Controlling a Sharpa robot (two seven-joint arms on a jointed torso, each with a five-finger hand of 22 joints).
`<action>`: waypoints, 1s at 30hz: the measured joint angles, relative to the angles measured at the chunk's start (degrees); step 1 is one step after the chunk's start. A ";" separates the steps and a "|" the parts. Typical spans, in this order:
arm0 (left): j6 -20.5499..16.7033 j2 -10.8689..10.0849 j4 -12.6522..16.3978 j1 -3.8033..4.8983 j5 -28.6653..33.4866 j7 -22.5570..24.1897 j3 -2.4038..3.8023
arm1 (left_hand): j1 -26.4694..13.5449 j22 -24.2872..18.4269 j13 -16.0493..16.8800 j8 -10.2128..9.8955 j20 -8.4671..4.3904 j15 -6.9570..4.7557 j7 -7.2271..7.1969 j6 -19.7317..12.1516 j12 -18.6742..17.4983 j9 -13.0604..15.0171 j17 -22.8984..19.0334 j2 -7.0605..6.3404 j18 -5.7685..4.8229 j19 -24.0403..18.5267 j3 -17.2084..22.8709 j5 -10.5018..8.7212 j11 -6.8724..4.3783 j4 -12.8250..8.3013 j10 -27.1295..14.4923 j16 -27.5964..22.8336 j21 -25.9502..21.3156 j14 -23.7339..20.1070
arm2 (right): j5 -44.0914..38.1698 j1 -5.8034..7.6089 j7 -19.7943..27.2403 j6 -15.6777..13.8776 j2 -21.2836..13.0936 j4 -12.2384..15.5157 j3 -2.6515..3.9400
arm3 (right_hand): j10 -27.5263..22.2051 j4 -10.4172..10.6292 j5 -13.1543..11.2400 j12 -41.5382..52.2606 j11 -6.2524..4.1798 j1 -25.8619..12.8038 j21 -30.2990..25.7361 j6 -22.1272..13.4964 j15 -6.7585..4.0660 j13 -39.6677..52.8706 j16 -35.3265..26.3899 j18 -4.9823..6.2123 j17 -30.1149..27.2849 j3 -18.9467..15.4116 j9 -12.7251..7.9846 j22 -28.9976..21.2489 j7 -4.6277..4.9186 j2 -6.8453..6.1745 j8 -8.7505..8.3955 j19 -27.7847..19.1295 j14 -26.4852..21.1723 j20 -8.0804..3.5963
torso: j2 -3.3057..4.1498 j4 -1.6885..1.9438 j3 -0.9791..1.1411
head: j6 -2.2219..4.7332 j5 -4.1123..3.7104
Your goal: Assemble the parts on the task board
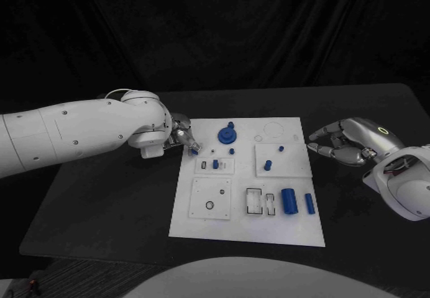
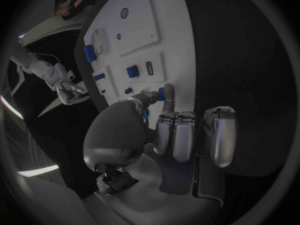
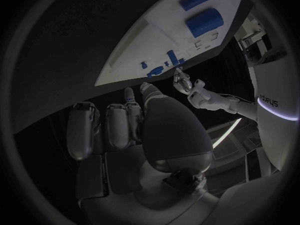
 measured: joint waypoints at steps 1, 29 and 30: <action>0.13 -0.08 0.35 0.03 0.66 -0.27 0.01 | -0.16 0.00 0.00 0.00 0.00 0.00 0.00 0.00 0.00 0.04 0.00 -0.16 0.00 0.00 0.18 0.00 0.00 0.17 0.00 0.00 0.00 0.00 | 0.00 0.00 -0.01 0.00 0.00 0.00 0.00 | 0.00 0.00 0.00 0.00 0.00 0.01 0.00 0.00 0.01 0.01 0.00 0.00 0.00 0.00 0.00 0.00 0.00 0.01 0.00 0.00 0.01 0.00 | -0.01 0.01 0.01 | 0.00 0.05; 1.46 0.48 1.76 -0.37 4.49 -2.46 -0.01 | -1.14 0.00 0.00 0.01 0.00 0.00 -0.18 -0.39 0.00 0.26 0.00 0.08 -0.01 0.00 1.35 -0.35 0.00 -0.41 0.00 0.00 -0.51 0.00 | 0.01 -0.39 -0.05 -0.03 -0.18 0.33 0.00 | -0.12 -0.01 0.63 -0.20 0.13 0.32 -0.01 0.00 0.14 0.61 0.00 0.00 -0.05 0.32 -0.04 0.02 0.00 -0.08 0.00 0.00 -0.04 0.00 | 0.03 -0.02 -0.02 | 0.00 1.03; 1.45 0.57 1.76 -0.43 4.45 -2.46 -0.01 | -1.14 0.00 0.00 0.01 0.00 0.00 -0.18 -0.39 0.00 0.25 0.00 0.08 0.00 0.00 1.35 -0.35 0.00 -0.41 0.00 0.00 -0.51 0.00 | 0.01 -0.40 -0.05 -0.03 -0.18 0.34 0.00 | -0.21 0.00 0.63 -0.20 0.21 0.32 -0.01 0.00 0.15 0.61 0.00 0.00 -0.05 0.32 -0.04 0.03 0.00 -0.09 0.00 0.00 -0.04 0.00 | 0.03 -0.01 -0.02 | 0.00 1.07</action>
